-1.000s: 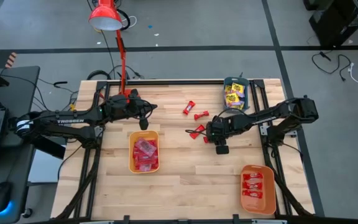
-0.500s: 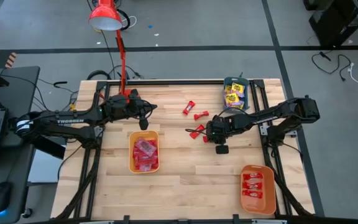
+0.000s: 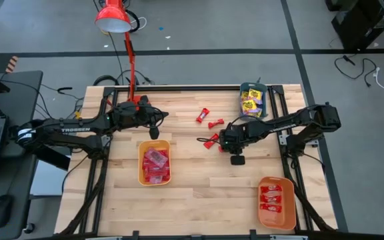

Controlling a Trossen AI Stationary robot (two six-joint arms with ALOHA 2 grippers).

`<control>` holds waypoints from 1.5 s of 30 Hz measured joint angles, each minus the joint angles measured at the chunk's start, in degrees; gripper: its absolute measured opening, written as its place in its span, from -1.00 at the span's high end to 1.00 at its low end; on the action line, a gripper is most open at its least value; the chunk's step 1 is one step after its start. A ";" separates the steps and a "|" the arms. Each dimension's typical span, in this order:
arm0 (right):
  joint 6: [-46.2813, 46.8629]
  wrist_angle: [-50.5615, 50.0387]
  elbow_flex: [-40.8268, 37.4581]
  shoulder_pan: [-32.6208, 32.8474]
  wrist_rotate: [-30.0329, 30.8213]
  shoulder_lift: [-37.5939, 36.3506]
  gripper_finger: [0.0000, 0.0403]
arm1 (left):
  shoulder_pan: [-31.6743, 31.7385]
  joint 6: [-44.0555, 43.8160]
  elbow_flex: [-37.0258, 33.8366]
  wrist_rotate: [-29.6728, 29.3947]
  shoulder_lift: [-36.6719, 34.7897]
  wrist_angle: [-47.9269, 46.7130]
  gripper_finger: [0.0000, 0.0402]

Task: Sort candy
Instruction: Put the red chocolate bar into the orange bin

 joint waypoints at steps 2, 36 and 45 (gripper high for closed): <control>0.89 -0.81 0.35 0.00 -0.17 0.00 0.72 | 0.02 0.00 0.00 0.01 0.00 -0.04 0.99; 29.65 -14.15 -0.92 -4.75 1.49 -5.35 0.38 | 0.02 -0.20 0.00 0.01 -0.02 -0.39 0.99; 46.21 -2.17 -9.43 -2.98 4.07 -15.05 0.13 | 0.02 -0.20 0.00 0.01 -0.02 -0.34 0.99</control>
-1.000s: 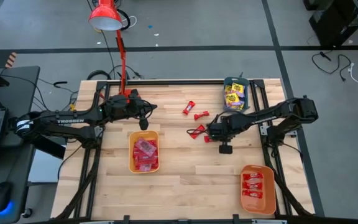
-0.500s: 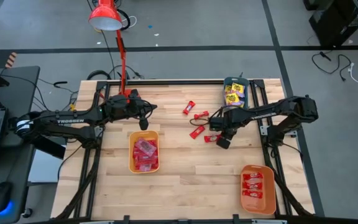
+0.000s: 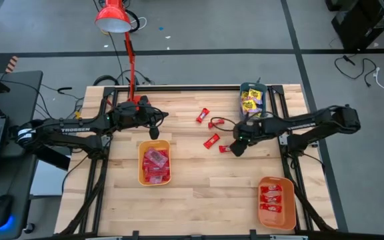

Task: Sort candy
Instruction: Put the red chocolate bar into the orange bin

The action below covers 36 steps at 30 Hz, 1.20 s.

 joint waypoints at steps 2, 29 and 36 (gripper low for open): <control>4.09 2.45 -1.99 0.38 0.02 -0.48 0.12 | -0.02 0.00 0.00 0.00 0.00 0.04 0.99; 10.41 19.64 -8.73 2.72 4.50 5.75 0.64 | -0.02 0.07 0.00 0.00 0.02 0.04 0.99; 10.28 20.27 -8.90 3.90 6.24 5.96 0.97 | 0.00 0.04 0.00 0.00 0.02 0.02 0.99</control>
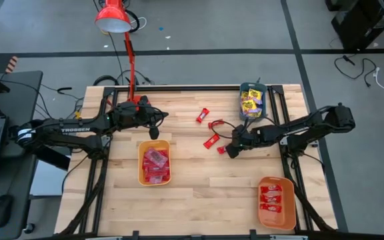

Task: Sort candy
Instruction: Put the red chocolate bar into the orange bin

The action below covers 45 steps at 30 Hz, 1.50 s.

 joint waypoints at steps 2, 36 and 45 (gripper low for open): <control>-0.02 -0.10 -0.04 0.24 0.01 -0.30 0.98 | -0.02 0.00 0.00 0.00 0.00 0.00 0.99; -34.17 -0.94 -0.13 6.99 4.48 -7.90 0.84 | -8.26 1.98 -0.04 15.18 10.92 17.86 0.99; -20.51 -3.77 -0.11 6.62 9.84 -7.89 0.62 | -10.84 4.51 -0.02 8.61 20.18 27.93 0.99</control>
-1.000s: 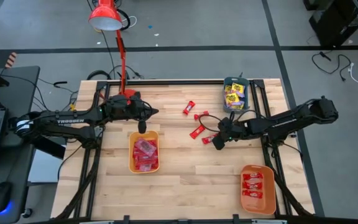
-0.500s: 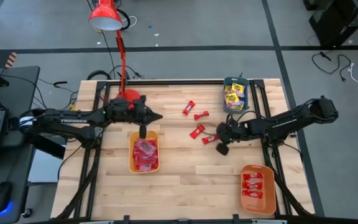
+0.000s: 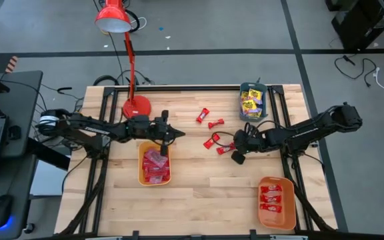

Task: Sort candy
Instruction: Put the red chocolate bar into the orange bin

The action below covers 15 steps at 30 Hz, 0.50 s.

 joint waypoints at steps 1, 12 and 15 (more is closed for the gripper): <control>0.78 0.17 0.00 0.23 0.00 0.00 0.61 | 0.00 0.13 0.00 -0.10 0.42 0.04 0.99; 10.04 -1.12 -0.02 0.66 -0.02 3.89 0.79 | 0.02 0.21 0.00 -0.98 1.37 0.61 0.99; 9.58 0.61 0.05 1.09 -0.08 7.60 0.88 | 0.01 0.21 0.00 -0.98 1.37 0.43 0.99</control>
